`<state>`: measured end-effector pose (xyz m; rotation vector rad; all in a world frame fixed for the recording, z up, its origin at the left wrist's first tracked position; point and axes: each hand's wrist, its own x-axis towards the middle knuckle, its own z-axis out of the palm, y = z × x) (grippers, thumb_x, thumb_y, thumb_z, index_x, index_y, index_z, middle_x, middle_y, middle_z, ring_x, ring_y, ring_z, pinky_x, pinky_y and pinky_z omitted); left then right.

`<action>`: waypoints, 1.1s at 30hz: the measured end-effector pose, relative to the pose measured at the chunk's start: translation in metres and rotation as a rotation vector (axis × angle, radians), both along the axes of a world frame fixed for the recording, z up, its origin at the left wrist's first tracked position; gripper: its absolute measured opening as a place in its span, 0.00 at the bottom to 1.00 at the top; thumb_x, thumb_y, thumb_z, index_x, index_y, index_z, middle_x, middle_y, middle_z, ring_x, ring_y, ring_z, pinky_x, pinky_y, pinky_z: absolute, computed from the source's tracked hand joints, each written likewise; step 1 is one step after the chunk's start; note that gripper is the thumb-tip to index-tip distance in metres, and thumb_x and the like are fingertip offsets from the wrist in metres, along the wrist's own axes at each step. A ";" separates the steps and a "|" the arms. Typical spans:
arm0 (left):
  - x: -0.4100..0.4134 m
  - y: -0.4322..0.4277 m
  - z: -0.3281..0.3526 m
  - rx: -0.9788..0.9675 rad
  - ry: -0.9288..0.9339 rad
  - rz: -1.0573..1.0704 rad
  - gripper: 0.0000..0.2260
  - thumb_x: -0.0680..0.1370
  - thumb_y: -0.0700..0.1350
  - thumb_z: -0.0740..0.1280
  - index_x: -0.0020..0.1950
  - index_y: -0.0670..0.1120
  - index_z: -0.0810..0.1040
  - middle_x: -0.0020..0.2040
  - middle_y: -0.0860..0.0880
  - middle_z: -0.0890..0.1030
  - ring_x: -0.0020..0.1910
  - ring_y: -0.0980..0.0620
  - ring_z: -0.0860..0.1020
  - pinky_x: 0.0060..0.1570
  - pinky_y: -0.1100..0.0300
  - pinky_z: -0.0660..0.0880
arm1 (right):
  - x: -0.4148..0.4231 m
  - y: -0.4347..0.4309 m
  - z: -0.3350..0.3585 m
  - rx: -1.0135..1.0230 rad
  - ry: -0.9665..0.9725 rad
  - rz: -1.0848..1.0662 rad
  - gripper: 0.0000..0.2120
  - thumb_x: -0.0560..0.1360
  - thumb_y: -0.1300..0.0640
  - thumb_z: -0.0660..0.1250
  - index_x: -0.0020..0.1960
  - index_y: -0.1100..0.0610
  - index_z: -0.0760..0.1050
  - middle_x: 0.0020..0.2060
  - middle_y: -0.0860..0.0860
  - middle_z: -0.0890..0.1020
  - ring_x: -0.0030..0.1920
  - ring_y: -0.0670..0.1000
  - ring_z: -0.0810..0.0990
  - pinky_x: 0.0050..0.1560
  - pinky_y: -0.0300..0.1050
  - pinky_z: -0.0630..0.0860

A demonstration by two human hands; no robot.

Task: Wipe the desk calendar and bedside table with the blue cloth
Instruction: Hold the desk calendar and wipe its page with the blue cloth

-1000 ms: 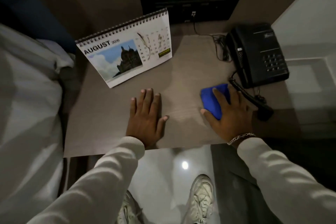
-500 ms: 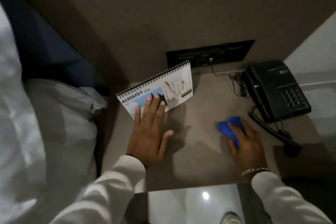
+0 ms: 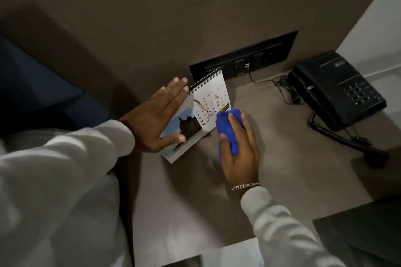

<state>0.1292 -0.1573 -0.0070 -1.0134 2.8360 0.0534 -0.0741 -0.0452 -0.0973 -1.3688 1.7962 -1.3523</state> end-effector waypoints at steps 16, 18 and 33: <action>0.002 -0.005 -0.003 0.087 0.023 -0.078 0.47 0.75 0.72 0.51 0.81 0.40 0.42 0.83 0.45 0.41 0.82 0.46 0.41 0.80 0.53 0.41 | 0.109 -0.049 -0.042 -0.143 -0.094 -0.222 0.24 0.80 0.45 0.54 0.72 0.53 0.67 0.76 0.65 0.57 0.76 0.63 0.61 0.69 0.66 0.68; 0.001 -0.004 -0.002 0.084 0.008 -0.082 0.48 0.75 0.73 0.51 0.81 0.40 0.43 0.83 0.44 0.42 0.82 0.46 0.41 0.80 0.52 0.41 | 0.111 -0.054 -0.038 -0.196 -0.134 -0.232 0.22 0.81 0.45 0.53 0.72 0.51 0.65 0.76 0.65 0.57 0.76 0.63 0.61 0.68 0.66 0.68; -0.003 -0.001 -0.002 0.075 -0.005 -0.054 0.48 0.72 0.76 0.50 0.80 0.49 0.36 0.82 0.53 0.35 0.81 0.52 0.37 0.78 0.59 0.34 | 0.104 -0.078 -0.045 -0.304 -0.203 -0.360 0.19 0.79 0.55 0.61 0.70 0.53 0.70 0.75 0.63 0.62 0.74 0.62 0.65 0.68 0.64 0.70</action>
